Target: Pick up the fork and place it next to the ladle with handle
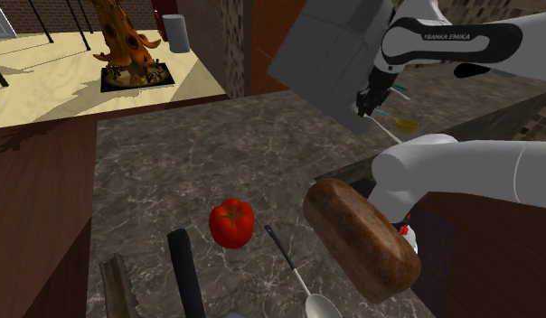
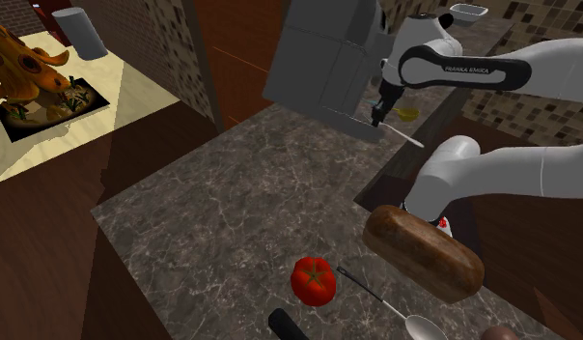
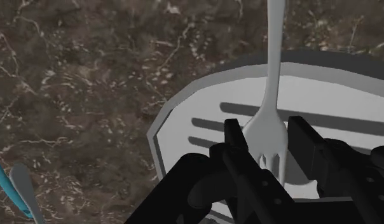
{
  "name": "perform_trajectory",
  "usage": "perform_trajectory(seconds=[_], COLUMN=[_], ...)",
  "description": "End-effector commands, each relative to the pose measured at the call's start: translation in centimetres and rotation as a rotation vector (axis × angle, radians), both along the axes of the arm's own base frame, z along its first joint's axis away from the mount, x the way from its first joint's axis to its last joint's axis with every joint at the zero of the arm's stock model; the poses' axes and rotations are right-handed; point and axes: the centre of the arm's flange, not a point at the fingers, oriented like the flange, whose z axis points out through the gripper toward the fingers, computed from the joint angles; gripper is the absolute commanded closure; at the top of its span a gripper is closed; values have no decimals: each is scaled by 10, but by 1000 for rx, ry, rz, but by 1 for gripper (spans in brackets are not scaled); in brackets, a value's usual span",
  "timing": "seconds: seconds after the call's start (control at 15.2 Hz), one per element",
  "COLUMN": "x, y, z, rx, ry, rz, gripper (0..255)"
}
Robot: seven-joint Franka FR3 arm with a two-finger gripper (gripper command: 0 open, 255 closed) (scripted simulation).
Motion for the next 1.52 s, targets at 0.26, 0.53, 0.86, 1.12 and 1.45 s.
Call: perform_trajectory(seconds=[0.26, 0.53, 0.86, 1.12, 1.45], x=[-47, -67, -67, -67, -67], y=[-65, -92, -92, -92, -92], z=[-4, -9, -36, -57, -83], rx=[4, 4, 4, 4, 4], ry=[13, 13, 13, 13, 13], rz=[0, 0, 0, 0, 0], gripper=[255, 255, 255, 255, 255])
